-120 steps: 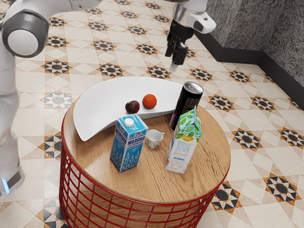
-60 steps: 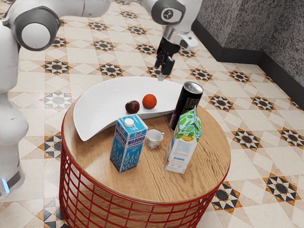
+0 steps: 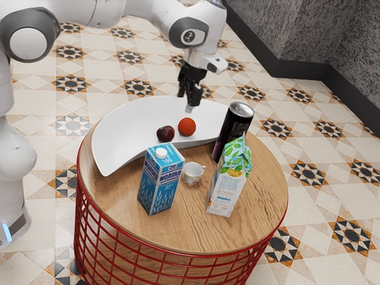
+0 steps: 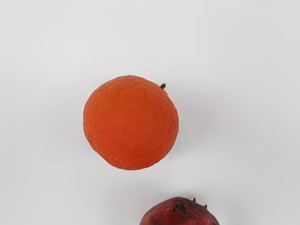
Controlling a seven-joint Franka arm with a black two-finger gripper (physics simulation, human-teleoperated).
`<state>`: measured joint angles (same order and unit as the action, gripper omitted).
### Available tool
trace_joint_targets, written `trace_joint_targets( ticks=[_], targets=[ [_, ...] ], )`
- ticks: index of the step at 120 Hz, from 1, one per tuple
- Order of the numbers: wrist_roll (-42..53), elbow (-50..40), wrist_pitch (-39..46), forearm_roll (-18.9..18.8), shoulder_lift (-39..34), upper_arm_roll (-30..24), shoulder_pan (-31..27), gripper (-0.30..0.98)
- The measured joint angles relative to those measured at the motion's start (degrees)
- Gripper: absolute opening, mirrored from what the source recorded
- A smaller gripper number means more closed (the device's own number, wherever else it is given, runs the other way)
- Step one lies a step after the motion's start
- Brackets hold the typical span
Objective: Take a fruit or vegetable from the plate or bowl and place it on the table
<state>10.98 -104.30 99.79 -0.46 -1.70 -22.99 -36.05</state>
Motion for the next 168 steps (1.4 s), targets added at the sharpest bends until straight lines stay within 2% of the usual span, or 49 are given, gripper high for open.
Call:
trace_joint_targets(
  ticks=[24,73,104,138,142,158,168],
  targets=[
    [-1.66,-0.98,3.67,1.58,1.2,-0.04,2.11,0.69],
    [-3.37,-2.29,8.3,1.6,2.5,0.04,5.28,0.69],
    [-2.64,-2.25,8.73,1.3,2.55,0.13,2.85,0.69],
    [-2.02,-2.72,8.86,1.25,2.67,0.17,-3.44,0.69],
    [-1.97,-2.75,8.87,1.25,2.65,1.86,-2.57,0.69],
    [-1.79,-2.59,8.89,1.27,3.15,19.58,12.29,0.69],
    [-1.69,-2.5,8.9,1.27,3.23,20.45,12.33,0.69]
  ],
)
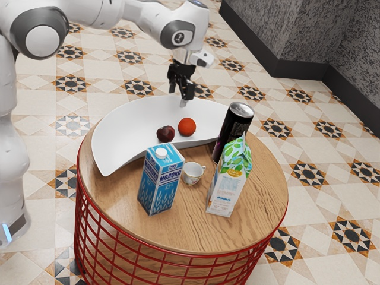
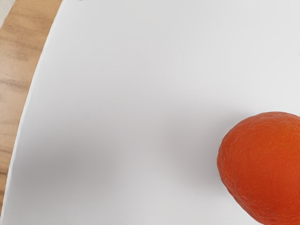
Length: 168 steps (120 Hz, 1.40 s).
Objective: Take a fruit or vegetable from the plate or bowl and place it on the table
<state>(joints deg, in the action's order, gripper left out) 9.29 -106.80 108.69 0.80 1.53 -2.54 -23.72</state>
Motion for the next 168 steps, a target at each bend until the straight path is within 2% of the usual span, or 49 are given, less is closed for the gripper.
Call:
trace_joint_targets(
  ticks=[34,62,96,162,168],
  targets=[
    [0.24,0.04,0.03,0.0,0.0,0.29,4.07,0.69],
    [0.32,-0.01,0.13,0.5,1.02,-2.91,5.06,0.69],
    [0.31,-0.19,0.94,1.57,3.6,-3.73,0.3,0.69],
    [0.03,-2.51,4.44,3.43,6.33,-4.99,1.52,0.69],
    [0.0,-2.7,4.85,3.56,6.32,-4.97,1.59,0.63]
  ],
)
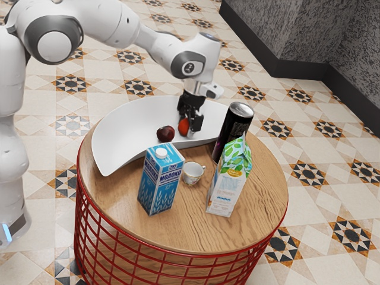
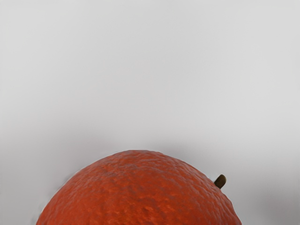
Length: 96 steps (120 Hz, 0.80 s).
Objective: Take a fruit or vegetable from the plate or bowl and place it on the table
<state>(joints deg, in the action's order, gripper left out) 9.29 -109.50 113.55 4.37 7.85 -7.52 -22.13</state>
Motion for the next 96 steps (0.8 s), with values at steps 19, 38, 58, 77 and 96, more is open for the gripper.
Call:
trace_joint_targets(
  ticks=[19,38,58,77,96],
  targets=[
    [-0.12,0.12,0.79,-0.87,-1.02,-0.04,0.34,0.35],
    [-1.06,-0.16,-1.33,-4.14,-10.03,-0.65,0.23,0.32],
    [-3.23,0.11,-5.99,-6.08,-14.42,-11.91,2.2,0.32],
    [-6.08,-0.05,-9.29,-6.37,-14.57,-18.31,2.25,0.32],
    [-9.47,-0.12,-12.45,-6.11,-14.81,-22.82,1.58,0.32]
  ],
)
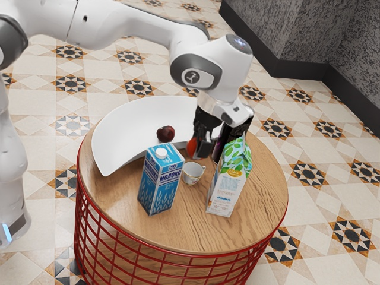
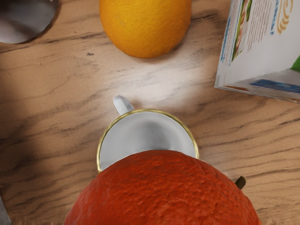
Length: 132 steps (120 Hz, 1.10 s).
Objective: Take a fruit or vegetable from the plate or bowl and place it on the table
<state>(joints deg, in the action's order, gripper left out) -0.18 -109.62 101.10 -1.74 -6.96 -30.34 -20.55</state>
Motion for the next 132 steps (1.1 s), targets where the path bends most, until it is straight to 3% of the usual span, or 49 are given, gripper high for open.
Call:
trace_joint_targets(
  ticks=[62,81,114,124,132],
  targets=[
    [-11.14,0.0,-6.09,3.17,0.53,-5.05,3.78,0.33],
    [-13.15,-0.01,-6.51,3.81,0.68,-5.14,3.52,0.57],
    [-15.51,0.65,-6.79,3.87,1.08,-5.02,3.58,0.67],
    [-15.57,4.61,-7.54,2.91,0.93,-3.21,4.35,0.68],
    [-14.75,12.82,-9.7,-0.16,0.88,3.09,6.11,0.68]
  ],
)
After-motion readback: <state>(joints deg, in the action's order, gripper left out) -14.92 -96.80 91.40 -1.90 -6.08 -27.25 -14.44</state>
